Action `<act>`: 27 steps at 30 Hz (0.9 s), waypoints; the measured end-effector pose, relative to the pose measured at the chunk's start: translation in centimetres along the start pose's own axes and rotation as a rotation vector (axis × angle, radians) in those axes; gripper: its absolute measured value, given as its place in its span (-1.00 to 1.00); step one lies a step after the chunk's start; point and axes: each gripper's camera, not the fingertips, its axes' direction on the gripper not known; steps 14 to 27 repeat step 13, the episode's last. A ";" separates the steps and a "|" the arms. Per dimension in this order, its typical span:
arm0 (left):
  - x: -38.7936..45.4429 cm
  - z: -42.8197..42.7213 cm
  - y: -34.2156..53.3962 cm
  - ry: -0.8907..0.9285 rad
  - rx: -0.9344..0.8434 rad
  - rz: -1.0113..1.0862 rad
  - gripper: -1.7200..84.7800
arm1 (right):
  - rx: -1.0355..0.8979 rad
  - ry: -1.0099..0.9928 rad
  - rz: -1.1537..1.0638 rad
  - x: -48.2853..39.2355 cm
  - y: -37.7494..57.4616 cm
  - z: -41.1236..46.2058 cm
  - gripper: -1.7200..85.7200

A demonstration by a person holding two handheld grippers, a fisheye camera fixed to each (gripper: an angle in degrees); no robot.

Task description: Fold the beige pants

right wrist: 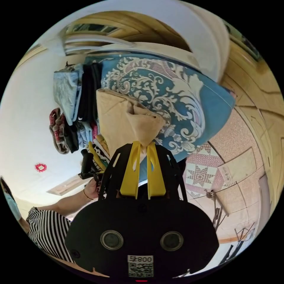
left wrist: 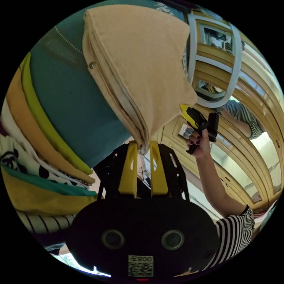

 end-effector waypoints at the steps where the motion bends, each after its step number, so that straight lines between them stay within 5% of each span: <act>1: -0.1 0.3 -0.4 -0.004 -0.010 -0.011 -0.80 | 0.002 -0.002 0.031 -0.1 -0.2 0.1 -0.90; 8: 0.7 -0.4 0.9 -0.010 0.088 0.016 -0.80 | -0.066 0.189 0.044 -4.3 0.2 -0.4 -0.90; 13: 3.7 -6.4 3.1 -0.049 0.447 0.133 -0.80 | -0.150 0.218 -0.113 -11.7 1.0 0.6 -0.90; 27: 3.7 -6.4 3.1 -0.049 0.447 0.133 -0.80 | -0.150 0.218 -0.113 -11.7 1.0 0.6 -0.90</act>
